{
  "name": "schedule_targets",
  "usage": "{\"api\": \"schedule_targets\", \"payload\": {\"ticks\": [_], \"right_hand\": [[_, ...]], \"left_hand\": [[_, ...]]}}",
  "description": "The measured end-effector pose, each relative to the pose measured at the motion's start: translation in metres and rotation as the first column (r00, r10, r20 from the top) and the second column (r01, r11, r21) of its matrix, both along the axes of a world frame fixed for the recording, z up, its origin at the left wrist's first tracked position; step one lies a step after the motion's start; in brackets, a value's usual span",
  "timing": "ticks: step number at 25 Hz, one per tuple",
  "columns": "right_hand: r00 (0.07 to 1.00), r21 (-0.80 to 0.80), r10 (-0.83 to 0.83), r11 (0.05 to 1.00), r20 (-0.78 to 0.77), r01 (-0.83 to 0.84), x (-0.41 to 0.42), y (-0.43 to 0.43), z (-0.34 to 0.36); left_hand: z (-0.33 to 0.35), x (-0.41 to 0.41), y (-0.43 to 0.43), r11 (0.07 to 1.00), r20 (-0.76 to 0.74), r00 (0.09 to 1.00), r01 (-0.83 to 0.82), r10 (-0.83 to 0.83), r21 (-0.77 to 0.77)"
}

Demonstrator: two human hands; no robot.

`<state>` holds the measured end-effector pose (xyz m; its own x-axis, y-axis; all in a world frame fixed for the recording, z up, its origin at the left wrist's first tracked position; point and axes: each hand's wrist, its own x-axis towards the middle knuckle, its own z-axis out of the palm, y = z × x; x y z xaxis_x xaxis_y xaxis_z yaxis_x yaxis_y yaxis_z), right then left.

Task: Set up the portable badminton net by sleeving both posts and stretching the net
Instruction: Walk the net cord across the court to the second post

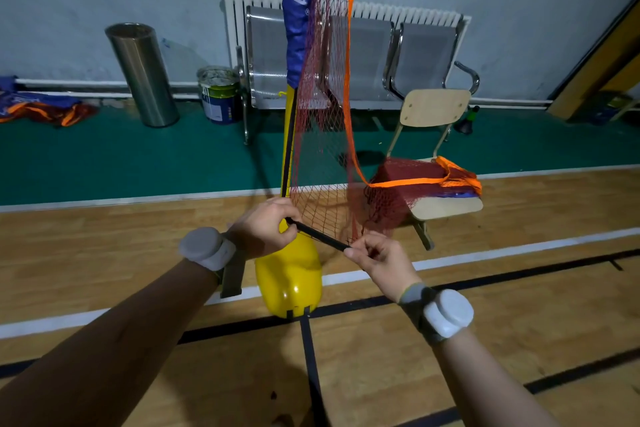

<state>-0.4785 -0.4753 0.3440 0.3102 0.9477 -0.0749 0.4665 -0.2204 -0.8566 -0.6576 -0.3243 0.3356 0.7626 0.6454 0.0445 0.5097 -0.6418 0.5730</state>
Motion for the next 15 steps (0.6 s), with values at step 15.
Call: {"api": "schedule_targets", "payload": {"ticks": [15], "right_hand": [[0.993, 0.001, 0.080, 0.997, -0.089, -0.081, 0.043, -0.057, -0.001]], "left_hand": [[0.008, 0.085, -0.081, 0.982, -0.105, 0.978, 0.184, -0.180, 0.034]]}}
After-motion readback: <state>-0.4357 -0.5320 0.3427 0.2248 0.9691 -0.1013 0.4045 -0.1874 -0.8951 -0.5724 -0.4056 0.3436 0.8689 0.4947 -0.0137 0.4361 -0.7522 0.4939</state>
